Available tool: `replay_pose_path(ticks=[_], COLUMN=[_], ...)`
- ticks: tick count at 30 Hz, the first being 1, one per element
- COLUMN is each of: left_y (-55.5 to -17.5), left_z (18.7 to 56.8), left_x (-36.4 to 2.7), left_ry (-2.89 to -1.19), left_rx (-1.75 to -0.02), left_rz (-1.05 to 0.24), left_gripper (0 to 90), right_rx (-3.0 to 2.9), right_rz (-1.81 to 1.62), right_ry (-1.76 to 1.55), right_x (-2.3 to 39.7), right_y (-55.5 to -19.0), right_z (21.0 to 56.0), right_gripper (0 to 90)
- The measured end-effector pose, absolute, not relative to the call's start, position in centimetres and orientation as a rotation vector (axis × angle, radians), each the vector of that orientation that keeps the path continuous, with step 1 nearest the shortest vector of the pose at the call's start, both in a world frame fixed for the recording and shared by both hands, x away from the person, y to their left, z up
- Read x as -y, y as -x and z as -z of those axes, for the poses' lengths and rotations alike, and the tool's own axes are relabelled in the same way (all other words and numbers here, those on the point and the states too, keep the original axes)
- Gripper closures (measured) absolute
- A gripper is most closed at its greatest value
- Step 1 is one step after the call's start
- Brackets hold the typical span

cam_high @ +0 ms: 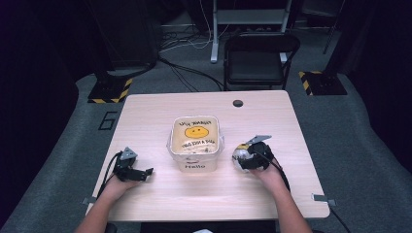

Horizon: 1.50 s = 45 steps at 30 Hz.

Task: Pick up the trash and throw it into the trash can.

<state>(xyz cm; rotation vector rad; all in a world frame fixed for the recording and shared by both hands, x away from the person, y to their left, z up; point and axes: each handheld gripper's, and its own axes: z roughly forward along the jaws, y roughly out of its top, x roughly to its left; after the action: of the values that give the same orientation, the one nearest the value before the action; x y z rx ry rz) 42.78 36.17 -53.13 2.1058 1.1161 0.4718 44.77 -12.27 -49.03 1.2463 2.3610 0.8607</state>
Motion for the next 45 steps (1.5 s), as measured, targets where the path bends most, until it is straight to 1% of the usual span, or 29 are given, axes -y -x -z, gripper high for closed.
replay_pose_path(ticks=[4,9,10,11,14,15,17,21,27,38,45], left_y=[-42.8,-42.8,-42.8,-42.8,-42.8,-42.8,-42.8,-42.8,-42.8,-42.8,-42.8], left_z=[53.1,53.1,53.1,53.1,53.1,53.1,53.1,53.1,53.1,53.1,53.1], left_x=[-36.2,-36.2,-36.2,-36.2,-36.2,-36.2,-36.2,-36.2,-36.2,-36.2,-36.2], left_ry=[-2.107,-2.106,-2.106,-2.107,-2.107,-2.107,-2.106,-2.106,-2.106,-2.106,-2.107], left_rx=[-1.117,-1.116,-1.116,-1.116,-1.116,-1.116,-1.116,-1.116,-1.116,-1.116,-1.116], left_rz=[-0.47,-0.472,-0.472,-0.471,-0.472,-0.472,-0.472,-0.472,-0.472,-0.472,-0.472], left_gripper=[0.2,0.3,0.3,0.3,0.3,0.3,0.3,0.3,0.3,0.3,0.3], right_rx=[-2.369,-2.385,-2.385,-2.386,-2.397,-2.4,-2.399,-2.403,-2.392,-2.403,-2.417], right_rz=[-0.844,-0.828,-0.828,-0.822,-0.825,-0.816,-0.809,-0.821,-0.86,-0.89,-0.906], right_ry=[-1.242,-1.22,-1.22,-1.211,-1.195,-1.168,-1.153,-1.154,-1.18,-1.193,-1.172], right_x=[12.2,12.1,12.1,12.0,11.9,11.8,11.7,11.6,12.0,12.5,12.4], right_y=[-44.8,-44.6,-44.6,-44.6,-44.4,-44.3,-44.2,-44.0,-44.0,-44.1,-44.1], right_z=[49.3,49.7,49.7,49.8,49.8,49.8,49.8,49.6,48.9,47.2,45.2], right_gripper=[22.0,30.7,30.7,32.5,40.6,46.8,52.9,59.3,61.9,62.3,62.2])
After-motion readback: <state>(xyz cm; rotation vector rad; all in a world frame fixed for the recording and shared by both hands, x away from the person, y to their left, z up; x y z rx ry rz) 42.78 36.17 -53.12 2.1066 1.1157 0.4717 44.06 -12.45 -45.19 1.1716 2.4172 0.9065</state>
